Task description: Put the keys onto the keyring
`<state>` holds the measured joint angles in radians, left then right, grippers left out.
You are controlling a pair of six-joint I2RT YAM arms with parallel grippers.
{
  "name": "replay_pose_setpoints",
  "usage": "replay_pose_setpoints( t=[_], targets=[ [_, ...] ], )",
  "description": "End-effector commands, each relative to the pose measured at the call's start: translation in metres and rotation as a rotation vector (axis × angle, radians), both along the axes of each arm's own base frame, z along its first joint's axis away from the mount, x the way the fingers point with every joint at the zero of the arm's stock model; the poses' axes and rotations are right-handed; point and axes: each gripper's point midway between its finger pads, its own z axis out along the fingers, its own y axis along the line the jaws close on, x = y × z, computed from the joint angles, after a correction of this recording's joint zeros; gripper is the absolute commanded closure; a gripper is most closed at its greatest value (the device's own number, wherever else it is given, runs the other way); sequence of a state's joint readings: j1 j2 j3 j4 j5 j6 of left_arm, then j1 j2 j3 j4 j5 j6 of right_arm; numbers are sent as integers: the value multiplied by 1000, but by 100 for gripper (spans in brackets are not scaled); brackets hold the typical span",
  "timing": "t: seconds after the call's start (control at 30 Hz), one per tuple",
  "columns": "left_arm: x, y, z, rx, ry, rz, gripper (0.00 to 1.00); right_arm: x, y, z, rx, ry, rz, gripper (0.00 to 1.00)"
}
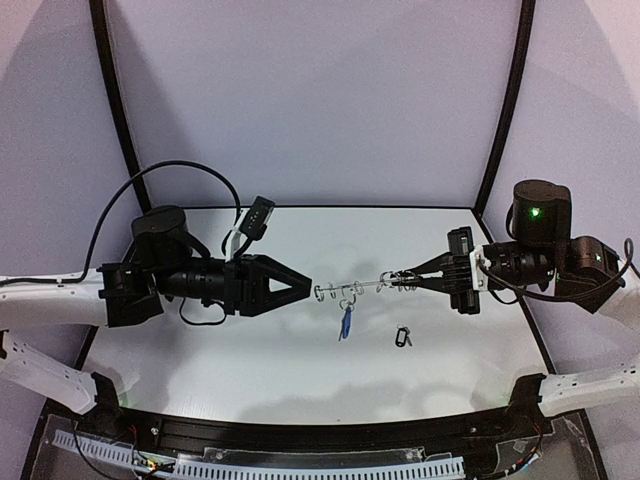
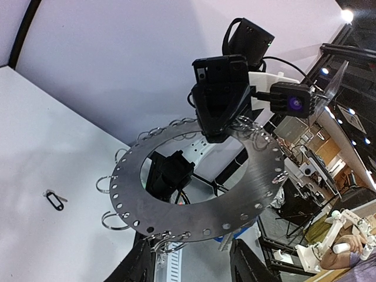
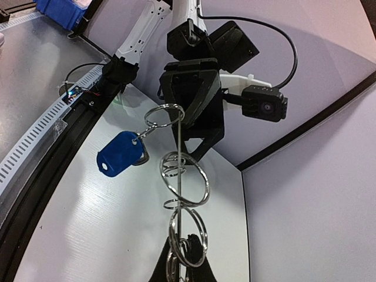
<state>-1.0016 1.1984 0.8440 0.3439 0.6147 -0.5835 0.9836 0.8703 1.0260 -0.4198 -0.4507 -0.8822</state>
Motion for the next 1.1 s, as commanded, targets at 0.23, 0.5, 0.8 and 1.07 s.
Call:
replay_pose_setpoints(
  t=[0.23, 0.5, 0.8, 1.07],
  targets=[
    [-8, -11, -5, 1, 50, -102, 63, -2, -2, 21, 55, -21, 1, 100],
    [-10, -14, -2, -20, 63, -132, 72, -2, -2, 20, 53, -17, -3, 100],
    [-13, -13, 2, -35, 64, -146, 79, 0, -1, 19, 48, -12, -7, 100],
    [-11, -14, 2, -35, 66, -134, 98, -1, -1, 17, 45, -6, -4, 100]
  ],
)
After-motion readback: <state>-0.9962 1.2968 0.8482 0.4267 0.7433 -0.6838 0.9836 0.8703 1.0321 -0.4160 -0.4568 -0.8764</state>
